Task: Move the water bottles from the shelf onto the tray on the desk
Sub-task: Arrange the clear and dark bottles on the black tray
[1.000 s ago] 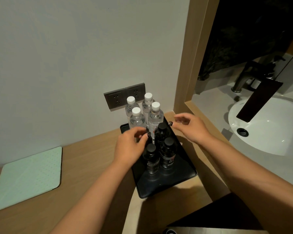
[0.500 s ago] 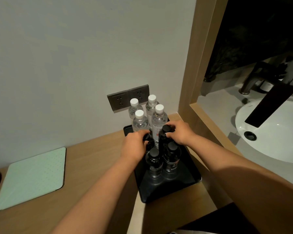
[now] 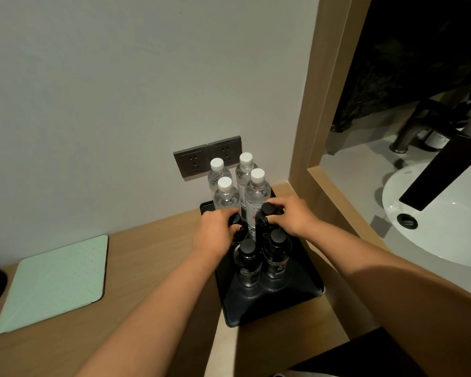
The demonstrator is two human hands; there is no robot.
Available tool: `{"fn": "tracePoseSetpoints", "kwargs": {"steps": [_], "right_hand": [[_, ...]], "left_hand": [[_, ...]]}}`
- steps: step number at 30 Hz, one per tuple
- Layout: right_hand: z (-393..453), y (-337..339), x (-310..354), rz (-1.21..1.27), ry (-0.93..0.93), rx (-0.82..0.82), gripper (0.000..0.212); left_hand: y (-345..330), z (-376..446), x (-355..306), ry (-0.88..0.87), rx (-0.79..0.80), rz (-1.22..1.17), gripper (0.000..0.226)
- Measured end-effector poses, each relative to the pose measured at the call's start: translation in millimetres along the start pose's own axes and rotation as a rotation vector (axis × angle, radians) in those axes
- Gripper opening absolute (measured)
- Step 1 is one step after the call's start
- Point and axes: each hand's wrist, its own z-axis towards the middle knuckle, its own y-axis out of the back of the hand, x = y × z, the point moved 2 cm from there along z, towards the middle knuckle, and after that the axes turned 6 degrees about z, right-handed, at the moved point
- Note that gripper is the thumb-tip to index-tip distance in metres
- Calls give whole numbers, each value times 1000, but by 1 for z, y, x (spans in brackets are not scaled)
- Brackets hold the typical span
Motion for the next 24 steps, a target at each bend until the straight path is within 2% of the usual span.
{"fn": "tracePoseSetpoints", "kwargs": {"steps": [9, 10, 12, 14, 15, 17, 19, 21, 24], "right_hand": [[-5, 2, 5, -2, 21, 48, 34], [-5, 4, 7, -17, 8, 53, 35], [-4, 15, 14, -23, -19, -5, 41], [2, 31, 23, 25, -12, -187, 48], [6, 38, 29, 56, 4, -267, 50], [15, 43, 41, 92, 47, -309, 52], [24, 37, 52, 85, 73, -219, 55], [31, 27, 56, 51, 94, -146, 48], [36, 19, 52, 60, 118, -165, 35]], "left_hand": [[1, 1, 1, -72, 32, -7, 44], [5, -1, 0, -85, 3, -9, 40], [19, -4, -2, -110, -162, -74, 31], [35, -3, -3, -112, -357, -150, 24], [42, 1, -3, -98, -405, -172, 24], [48, 13, -6, -70, -376, -189, 35], [46, 27, -8, -54, -246, -176, 46], [39, 35, -8, -45, -143, -113, 46], [31, 37, -5, -36, -134, -85, 43]]}}
